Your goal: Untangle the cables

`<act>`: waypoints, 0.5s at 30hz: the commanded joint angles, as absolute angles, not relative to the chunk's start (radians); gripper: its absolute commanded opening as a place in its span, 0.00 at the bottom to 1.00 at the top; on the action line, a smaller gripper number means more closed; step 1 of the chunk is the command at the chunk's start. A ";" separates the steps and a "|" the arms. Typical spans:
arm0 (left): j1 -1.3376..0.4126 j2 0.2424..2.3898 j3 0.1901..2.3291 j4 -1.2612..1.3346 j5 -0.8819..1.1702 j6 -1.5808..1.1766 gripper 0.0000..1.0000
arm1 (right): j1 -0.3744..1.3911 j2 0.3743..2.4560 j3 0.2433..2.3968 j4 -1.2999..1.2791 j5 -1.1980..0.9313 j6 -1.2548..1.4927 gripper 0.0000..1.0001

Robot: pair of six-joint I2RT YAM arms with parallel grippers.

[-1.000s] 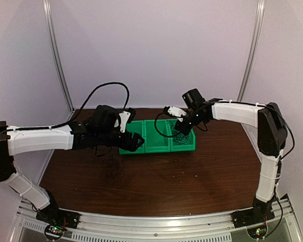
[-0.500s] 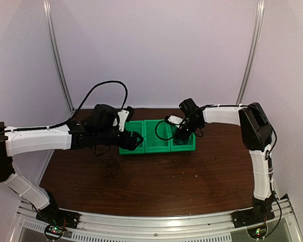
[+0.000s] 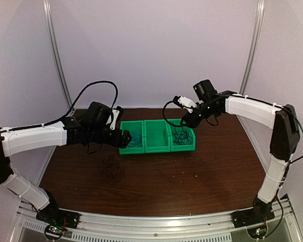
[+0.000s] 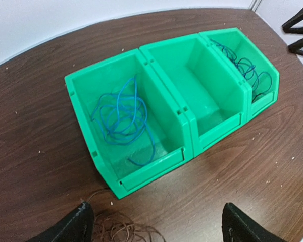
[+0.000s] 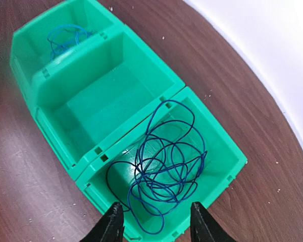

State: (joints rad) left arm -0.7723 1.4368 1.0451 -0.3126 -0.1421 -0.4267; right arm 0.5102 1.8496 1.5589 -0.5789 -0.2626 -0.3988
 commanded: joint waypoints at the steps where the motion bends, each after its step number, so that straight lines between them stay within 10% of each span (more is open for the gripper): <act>1: -0.768 1.376 0.990 -0.432 -0.159 -0.462 0.88 | 0.512 1.676 1.474 -0.577 -0.360 -0.405 0.48; 7: -0.769 1.242 0.841 -0.458 -0.056 -0.491 0.84 | 0.552 1.427 1.208 -0.493 -0.638 -0.586 0.57; 15: -0.753 1.268 0.741 -0.389 -0.069 -0.550 0.88 | 0.929 1.614 1.237 -0.480 -0.299 -0.784 0.47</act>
State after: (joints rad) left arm -0.7685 1.2385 0.7746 -0.4500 -0.0875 -0.5041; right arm 0.8291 1.4956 1.1763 -0.4934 -0.4278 -0.6792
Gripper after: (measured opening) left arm 0.869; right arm 0.481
